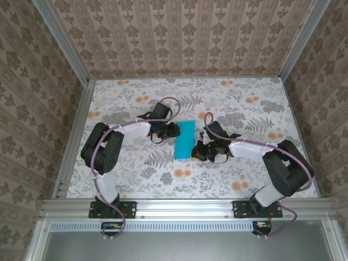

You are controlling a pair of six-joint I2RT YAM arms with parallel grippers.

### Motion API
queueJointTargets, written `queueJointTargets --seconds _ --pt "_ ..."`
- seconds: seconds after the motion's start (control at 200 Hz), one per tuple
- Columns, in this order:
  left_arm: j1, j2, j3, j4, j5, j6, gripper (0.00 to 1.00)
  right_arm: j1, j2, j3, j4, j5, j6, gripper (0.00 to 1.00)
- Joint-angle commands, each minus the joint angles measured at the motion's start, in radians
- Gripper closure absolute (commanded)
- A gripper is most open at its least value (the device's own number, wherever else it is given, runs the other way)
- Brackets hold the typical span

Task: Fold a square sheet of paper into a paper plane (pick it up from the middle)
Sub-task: Move the paper to the center of the table, then third fold the triangle at the center of the table.

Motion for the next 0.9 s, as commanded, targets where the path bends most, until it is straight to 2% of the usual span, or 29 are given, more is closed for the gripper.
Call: queueJointTargets --seconds 0.0,0.16,0.36,0.58,0.71,0.81,0.895 --pt "-0.009 0.023 0.038 0.029 0.045 0.017 0.72 -0.006 -0.01 -0.008 -0.045 -0.033 -0.015 0.99" --pt "-0.012 0.027 0.041 0.033 0.031 0.011 0.76 -0.011 0.017 0.009 -0.03 -0.035 -0.003 0.99" --pt "-0.013 -0.025 0.022 -0.001 -0.074 0.02 0.77 -0.012 0.042 0.028 -0.011 -0.031 0.012 0.98" --pt "-0.027 -0.057 -0.01 0.065 -0.029 0.033 0.74 -0.012 0.068 0.053 -0.007 -0.032 0.011 0.97" --pt "-0.035 -0.023 0.0 0.085 0.012 0.026 0.79 -0.013 0.079 0.062 -0.008 -0.03 0.012 0.97" --pt "-0.038 0.02 0.017 0.063 0.002 0.019 0.85 -0.013 0.086 0.068 -0.007 -0.032 0.014 0.97" --pt "-0.038 0.047 0.027 0.042 -0.01 0.016 0.87 -0.014 0.086 0.071 -0.005 -0.031 0.02 0.97"
